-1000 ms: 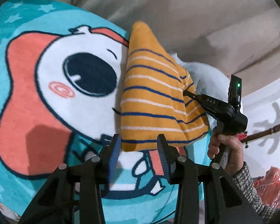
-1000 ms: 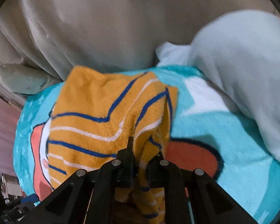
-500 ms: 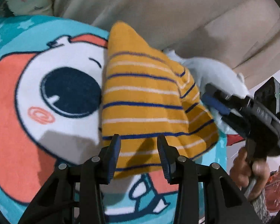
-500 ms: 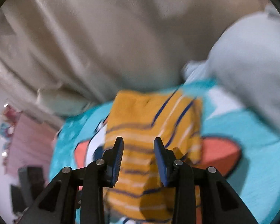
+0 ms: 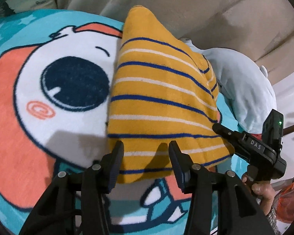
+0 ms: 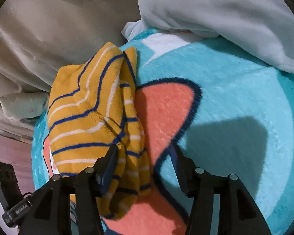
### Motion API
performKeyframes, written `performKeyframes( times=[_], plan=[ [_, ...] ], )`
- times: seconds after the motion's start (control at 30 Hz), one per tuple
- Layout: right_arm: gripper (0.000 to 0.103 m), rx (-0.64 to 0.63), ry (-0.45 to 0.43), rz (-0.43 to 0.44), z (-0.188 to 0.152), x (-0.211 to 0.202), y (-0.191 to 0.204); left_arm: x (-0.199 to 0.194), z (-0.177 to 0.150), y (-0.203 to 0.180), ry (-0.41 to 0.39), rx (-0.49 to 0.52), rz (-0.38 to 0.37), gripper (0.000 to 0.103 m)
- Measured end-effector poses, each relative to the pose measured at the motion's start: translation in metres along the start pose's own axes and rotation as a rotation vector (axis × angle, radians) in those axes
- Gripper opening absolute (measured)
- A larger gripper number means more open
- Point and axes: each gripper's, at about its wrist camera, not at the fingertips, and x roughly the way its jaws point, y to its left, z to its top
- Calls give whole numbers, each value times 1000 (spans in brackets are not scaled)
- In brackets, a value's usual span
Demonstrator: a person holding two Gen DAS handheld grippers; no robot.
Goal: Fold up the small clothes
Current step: 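Lay the folded sweater flat and open both grippers, pulling them back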
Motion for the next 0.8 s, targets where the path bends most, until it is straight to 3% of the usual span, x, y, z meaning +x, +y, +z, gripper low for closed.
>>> performKeyframes(
  times=[0.17, 0.27, 0.5, 0.8],
  plan=[
    [59, -19, 7, -33, -13, -10, -7, -15, -17, -8, -30, 24, 42, 49],
    [60, -57, 20, -130, -24, -8, -9, -26, -28, -13, -59, 41, 80, 49],
    [60, -40, -32, -94, -49, -42, -18, -52, -58, -30, -139, 100, 158, 54],
    [60, -180, -75, -90, -80, -67, 16, -72, -90, -54, -206, 150, 269, 58]
  ],
)
